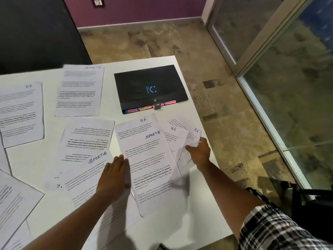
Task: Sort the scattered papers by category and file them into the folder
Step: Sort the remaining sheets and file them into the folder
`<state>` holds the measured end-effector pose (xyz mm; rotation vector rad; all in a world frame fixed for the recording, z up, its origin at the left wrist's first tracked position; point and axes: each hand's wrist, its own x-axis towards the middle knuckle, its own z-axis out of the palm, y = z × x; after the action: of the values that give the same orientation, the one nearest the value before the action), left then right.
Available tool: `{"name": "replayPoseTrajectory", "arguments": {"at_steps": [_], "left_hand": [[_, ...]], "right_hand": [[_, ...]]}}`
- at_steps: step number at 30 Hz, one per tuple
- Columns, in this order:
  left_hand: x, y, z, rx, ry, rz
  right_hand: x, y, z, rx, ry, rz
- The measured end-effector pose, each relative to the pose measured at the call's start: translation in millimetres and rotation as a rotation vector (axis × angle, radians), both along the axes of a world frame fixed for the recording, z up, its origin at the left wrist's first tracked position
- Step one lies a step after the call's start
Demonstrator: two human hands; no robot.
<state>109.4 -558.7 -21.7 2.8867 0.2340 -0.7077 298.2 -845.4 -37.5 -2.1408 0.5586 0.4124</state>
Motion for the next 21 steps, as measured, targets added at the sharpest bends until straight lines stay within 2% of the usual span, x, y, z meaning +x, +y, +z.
{"name": "replayPoseTrajectory", "arguments": {"at_steps": [2, 6, 11, 14, 16, 20, 21], "left_hand": [[2.2, -1.1, 3.7, -0.001, 0.018, 0.001], [3.7, 7.2, 7.1, 0.005, 0.081, -0.029], [8.7, 22.5, 15.6, -0.042, 0.146, -0.087], [16.3, 24.7, 26.8, -0.105, 0.093, -0.094], [21.5, 21.2, 41.0, -0.210, 0.005, -0.054], [22.6, 14.4, 81.0, -0.719, -0.248, 0.290], [20.0, 14.8, 93.1, -0.796, -0.284, 0.360]], "right_hand": [[0.4, -3.6, -0.4, 0.243, 0.043, -0.179], [-12.4, 5.5, 44.1, 0.446, -0.028, -0.199], [-27.2, 13.1, 99.4, 0.378, -0.215, -0.063], [-41.6, 16.4, 134.2, 0.335, -0.346, 0.007], [-54.3, 20.8, 152.5, 0.297, -0.418, 0.070], [-83.2, 37.0, 177.1, 0.234, -0.511, 0.201], [-90.9, 42.2, 181.8, 0.206, -0.540, 0.220]]}}
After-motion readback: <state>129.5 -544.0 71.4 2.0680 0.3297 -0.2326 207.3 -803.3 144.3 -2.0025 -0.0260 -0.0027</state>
